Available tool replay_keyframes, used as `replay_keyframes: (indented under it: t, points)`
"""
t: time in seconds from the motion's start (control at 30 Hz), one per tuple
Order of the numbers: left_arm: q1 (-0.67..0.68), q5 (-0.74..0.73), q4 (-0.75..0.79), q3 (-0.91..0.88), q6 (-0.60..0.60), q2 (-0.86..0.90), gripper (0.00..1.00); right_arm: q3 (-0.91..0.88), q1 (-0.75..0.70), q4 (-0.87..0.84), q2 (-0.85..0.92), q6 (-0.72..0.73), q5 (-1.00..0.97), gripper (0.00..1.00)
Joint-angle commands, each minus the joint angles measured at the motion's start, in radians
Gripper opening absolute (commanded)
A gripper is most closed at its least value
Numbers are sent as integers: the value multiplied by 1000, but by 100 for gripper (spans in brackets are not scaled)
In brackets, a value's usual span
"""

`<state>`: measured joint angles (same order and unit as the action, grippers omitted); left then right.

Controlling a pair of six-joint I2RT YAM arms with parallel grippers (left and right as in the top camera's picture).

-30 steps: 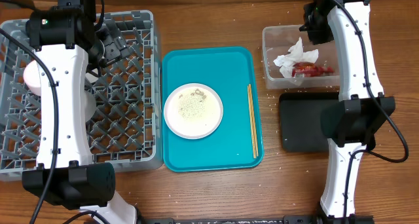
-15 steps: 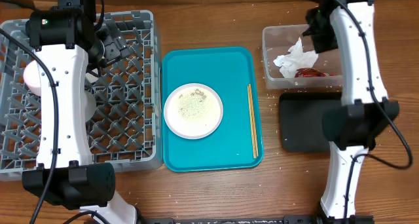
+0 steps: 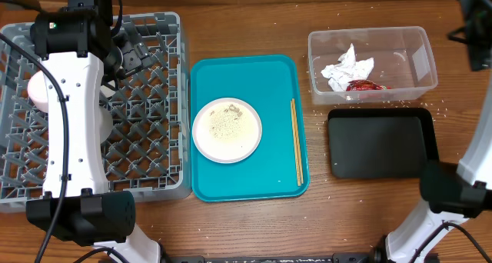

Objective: Sort waste into correct bins and load items into the dishwasher
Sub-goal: 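Move the left gripper from the rack over the teal tray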

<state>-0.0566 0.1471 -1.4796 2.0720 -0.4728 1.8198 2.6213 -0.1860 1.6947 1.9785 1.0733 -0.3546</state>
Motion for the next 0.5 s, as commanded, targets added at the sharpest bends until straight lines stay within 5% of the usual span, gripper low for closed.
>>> replay_keyframes:
  t: [0.0, 0.47]
  points:
    - [5, 10, 0, -1, -14, 8, 100, -6, -60, -1, 12, -168, 27, 100]
    - [5, -22, 26, -1, -55, 8, 100, -6, -109, -2, 12, -191, 71, 100]
